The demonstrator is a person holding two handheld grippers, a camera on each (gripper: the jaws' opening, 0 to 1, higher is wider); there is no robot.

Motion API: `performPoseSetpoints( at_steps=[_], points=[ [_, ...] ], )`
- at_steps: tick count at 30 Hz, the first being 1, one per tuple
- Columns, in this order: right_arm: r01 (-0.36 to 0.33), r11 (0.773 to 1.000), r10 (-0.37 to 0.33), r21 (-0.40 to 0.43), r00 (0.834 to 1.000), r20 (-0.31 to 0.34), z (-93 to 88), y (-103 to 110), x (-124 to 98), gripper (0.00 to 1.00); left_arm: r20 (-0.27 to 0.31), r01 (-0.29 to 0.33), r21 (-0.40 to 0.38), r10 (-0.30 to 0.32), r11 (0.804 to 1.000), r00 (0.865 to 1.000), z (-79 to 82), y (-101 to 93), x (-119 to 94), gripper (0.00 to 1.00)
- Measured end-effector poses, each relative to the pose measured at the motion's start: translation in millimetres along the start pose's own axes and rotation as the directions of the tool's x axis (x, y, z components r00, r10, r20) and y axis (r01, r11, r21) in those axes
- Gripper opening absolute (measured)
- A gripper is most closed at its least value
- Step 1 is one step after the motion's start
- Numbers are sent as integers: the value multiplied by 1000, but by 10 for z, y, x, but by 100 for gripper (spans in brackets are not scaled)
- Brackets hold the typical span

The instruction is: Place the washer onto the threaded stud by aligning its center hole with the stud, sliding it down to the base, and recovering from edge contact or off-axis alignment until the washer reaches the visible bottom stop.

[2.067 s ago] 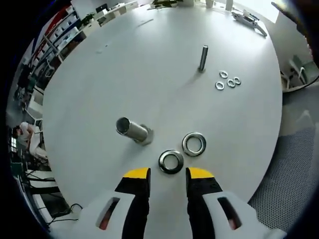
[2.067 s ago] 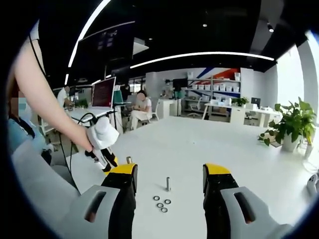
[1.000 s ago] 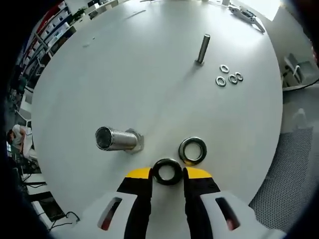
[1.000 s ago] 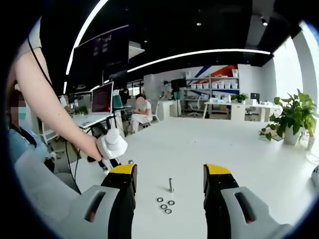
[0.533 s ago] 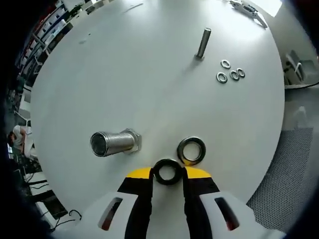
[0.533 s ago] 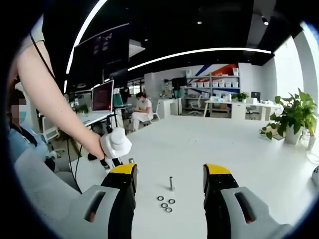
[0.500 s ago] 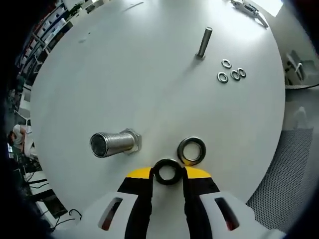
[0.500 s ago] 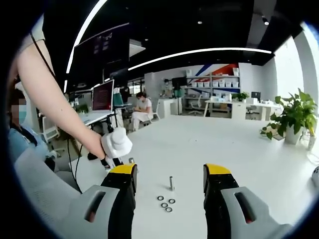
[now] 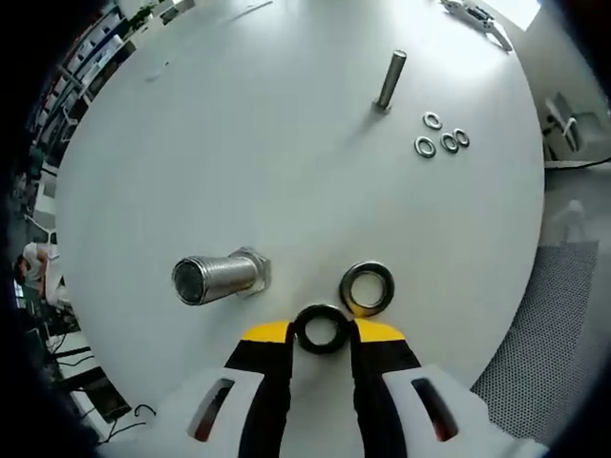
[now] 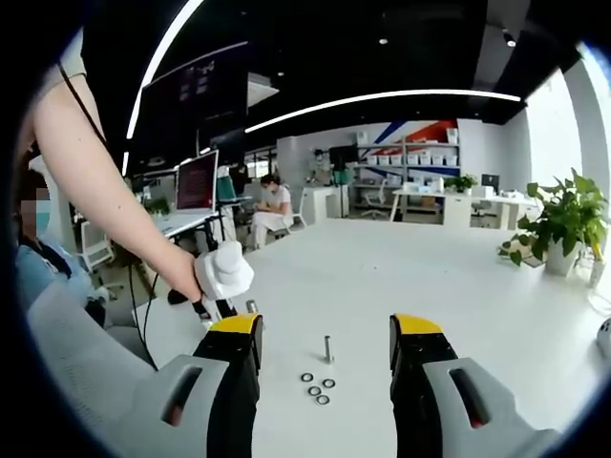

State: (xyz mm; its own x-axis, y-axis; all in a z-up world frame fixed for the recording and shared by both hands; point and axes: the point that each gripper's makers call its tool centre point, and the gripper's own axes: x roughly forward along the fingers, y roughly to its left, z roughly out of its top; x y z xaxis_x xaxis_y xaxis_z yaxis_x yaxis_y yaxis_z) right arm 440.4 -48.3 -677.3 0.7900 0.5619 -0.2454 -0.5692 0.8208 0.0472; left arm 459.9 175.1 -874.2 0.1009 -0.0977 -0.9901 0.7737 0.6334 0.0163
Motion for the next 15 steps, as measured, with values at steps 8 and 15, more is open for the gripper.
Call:
performPoseSetpoints(
  at_steps=[8,15],
  points=[
    [3,1000,-3,-1,1000,-3,-10,-13,-6,56,12,3,52,-4,999,1000,7,14,8,23],
    [-4,1000,4,-7,1000,-8,-22,4,9,56,-6,8,92,-7,996,1000,0,2,22,21]
  ],
)
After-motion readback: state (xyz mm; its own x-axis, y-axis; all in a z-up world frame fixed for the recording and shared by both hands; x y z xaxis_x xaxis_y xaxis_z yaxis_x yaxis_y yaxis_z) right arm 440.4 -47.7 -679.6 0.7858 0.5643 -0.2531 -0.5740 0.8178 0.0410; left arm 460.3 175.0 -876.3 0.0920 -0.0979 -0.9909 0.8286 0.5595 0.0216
